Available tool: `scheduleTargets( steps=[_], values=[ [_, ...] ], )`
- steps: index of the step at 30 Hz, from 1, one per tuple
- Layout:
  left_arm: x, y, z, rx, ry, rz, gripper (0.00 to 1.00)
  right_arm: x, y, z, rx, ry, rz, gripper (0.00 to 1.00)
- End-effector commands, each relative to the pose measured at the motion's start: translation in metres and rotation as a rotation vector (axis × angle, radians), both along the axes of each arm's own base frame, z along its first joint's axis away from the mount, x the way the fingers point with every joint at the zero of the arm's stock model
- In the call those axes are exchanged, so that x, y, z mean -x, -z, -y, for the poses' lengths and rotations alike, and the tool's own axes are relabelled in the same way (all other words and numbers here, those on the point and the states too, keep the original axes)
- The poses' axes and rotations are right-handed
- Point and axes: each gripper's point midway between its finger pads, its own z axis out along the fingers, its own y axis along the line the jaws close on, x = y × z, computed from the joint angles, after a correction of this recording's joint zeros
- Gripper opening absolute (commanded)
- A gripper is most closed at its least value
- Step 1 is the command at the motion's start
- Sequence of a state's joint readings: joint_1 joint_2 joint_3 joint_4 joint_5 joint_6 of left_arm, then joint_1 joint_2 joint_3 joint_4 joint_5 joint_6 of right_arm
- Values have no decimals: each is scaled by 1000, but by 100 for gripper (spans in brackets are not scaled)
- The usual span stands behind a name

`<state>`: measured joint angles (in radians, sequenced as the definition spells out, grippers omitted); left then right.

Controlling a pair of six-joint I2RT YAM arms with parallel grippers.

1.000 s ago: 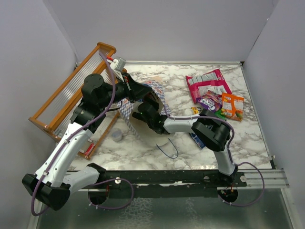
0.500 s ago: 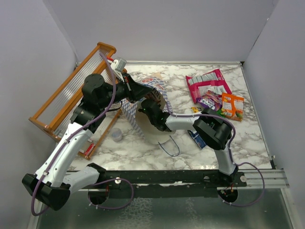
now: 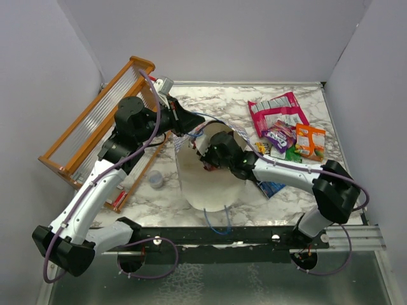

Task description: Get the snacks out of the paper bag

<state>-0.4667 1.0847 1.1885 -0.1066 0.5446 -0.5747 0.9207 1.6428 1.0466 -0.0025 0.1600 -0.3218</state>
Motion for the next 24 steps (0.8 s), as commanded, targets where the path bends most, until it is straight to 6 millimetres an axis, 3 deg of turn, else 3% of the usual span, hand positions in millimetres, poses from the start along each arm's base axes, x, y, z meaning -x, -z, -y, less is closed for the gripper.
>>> scheduleTargets(
  steps=[1,7,13,17,24],
  values=[
    [-1,-17,0,15,1,57,0,34,-8,5,-28,-134,-71,15],
    [1,-27,1,36,10,82,0,28,3,9,71,-104,-69,39],
    [-1,-31,0,55,-1,86,0,21,23,-8,105,61,-160,64],
    [-6,-37,-7,33,-55,108,0,28,25,-17,95,51,-164,69],
    [-10,-50,-23,-4,-146,184,0,29,22,-12,106,26,-123,71]
  ],
)
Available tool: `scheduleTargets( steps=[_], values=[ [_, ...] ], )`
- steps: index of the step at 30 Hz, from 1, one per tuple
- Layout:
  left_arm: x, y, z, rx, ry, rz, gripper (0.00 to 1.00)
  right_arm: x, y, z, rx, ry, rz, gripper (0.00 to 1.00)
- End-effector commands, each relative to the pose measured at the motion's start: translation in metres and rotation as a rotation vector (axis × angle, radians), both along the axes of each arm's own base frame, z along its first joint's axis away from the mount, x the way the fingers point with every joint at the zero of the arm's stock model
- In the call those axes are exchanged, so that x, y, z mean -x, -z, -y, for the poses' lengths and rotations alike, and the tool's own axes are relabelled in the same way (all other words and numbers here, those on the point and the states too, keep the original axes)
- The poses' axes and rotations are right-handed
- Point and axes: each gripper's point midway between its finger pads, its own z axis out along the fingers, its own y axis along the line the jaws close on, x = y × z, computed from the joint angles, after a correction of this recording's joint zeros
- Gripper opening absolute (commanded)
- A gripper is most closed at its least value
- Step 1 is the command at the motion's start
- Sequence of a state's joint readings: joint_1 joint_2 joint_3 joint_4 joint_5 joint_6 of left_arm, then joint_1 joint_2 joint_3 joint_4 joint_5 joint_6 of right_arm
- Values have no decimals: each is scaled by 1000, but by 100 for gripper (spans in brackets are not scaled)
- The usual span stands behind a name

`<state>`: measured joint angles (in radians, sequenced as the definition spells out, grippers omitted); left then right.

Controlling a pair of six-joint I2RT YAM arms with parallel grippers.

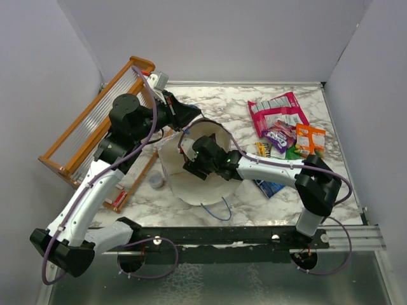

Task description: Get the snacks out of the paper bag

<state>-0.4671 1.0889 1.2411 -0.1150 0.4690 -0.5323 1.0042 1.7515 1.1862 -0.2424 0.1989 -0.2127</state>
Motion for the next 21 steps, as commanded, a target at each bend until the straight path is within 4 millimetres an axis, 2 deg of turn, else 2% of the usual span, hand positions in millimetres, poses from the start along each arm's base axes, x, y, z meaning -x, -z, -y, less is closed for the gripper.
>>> scheduleTargets(
  steps=[1,6,11,17,21],
  values=[
    [2,-31,-16,-12,-76,124,0,-2,-15,5,-22,-3,49,71],
    [6,-31,-17,-44,-56,161,0,14,-34,-6,-50,-261,143,70],
    [15,-34,-14,-48,-7,212,0,22,-37,-11,52,-495,227,65],
    [22,-33,-7,-29,47,248,0,18,-36,-19,110,-596,291,72],
    [30,-36,-1,-13,107,282,0,5,-20,-23,223,-582,337,75]
  ],
)
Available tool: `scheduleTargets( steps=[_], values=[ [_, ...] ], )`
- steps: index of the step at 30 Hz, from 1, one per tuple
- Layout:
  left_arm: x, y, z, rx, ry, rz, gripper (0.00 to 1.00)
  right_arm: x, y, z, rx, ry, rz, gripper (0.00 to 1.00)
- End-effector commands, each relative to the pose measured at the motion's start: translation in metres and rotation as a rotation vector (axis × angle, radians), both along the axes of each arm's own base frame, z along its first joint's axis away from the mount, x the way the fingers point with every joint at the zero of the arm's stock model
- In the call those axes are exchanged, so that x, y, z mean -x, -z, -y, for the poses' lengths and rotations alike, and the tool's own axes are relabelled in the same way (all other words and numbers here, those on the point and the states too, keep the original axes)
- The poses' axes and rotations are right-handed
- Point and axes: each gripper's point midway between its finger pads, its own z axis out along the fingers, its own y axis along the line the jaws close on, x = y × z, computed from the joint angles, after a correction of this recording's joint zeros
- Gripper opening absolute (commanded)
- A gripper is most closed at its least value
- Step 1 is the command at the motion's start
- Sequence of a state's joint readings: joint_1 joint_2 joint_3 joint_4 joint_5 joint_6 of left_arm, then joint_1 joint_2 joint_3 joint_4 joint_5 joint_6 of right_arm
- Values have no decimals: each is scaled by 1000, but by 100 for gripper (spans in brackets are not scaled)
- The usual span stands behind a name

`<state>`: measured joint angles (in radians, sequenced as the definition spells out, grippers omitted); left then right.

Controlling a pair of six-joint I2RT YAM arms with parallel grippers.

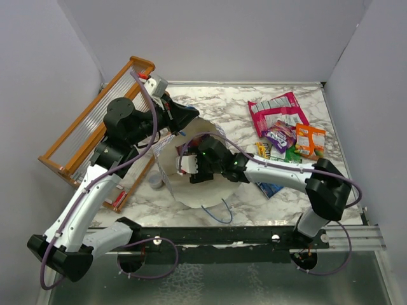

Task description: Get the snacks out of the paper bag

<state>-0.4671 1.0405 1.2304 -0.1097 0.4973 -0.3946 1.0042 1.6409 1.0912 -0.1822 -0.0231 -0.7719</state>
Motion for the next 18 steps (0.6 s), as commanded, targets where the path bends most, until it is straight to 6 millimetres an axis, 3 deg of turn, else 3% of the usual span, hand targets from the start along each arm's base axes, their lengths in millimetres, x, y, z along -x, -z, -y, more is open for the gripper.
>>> scheduleTargets(
  steps=[1,6,8,18],
  values=[
    [19,-28,6,44,100,138,0,-16,8,-14,96,-36,133,76],
    [26,-33,8,56,133,177,0,-35,17,-13,141,44,190,82],
    [29,-34,9,65,147,190,0,-38,17,-15,133,54,202,99],
    [40,-15,16,57,234,165,0,-49,15,-36,92,21,250,99]
  ],
)
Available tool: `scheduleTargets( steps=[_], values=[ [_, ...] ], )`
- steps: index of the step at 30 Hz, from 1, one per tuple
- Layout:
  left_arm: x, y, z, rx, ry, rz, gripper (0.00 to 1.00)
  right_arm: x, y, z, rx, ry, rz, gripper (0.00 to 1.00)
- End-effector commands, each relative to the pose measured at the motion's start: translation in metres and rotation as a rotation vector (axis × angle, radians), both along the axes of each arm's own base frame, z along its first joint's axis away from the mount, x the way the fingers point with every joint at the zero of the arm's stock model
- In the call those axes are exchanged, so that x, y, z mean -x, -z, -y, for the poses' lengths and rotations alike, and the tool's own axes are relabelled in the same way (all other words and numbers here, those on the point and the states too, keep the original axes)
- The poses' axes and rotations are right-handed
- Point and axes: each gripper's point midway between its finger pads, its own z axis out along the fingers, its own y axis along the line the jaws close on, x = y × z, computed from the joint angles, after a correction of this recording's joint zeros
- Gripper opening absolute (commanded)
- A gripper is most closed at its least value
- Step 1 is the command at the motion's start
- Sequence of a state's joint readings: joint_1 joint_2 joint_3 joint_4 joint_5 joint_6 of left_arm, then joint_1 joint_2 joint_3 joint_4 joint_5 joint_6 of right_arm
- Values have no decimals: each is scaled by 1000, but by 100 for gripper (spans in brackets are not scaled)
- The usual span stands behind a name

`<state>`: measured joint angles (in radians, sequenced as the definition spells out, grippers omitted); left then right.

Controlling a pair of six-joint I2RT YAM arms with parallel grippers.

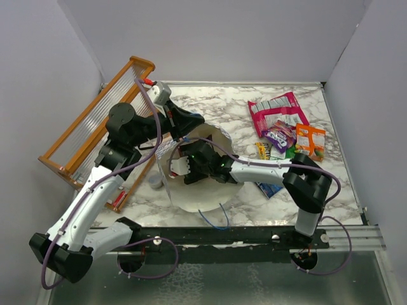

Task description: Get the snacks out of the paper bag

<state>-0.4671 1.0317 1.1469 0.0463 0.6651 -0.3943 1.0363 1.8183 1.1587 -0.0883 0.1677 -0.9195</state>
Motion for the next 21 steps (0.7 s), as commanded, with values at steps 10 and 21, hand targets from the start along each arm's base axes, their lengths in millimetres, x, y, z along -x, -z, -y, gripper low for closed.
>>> scheduleTargets(
  steps=[10,21],
  values=[
    [31,-23,1,48,112,87,0,-29,25,-24,-20,35,11,99],
    [31,-27,-1,63,94,83,0,-50,26,-21,-49,112,46,69]
  ],
)
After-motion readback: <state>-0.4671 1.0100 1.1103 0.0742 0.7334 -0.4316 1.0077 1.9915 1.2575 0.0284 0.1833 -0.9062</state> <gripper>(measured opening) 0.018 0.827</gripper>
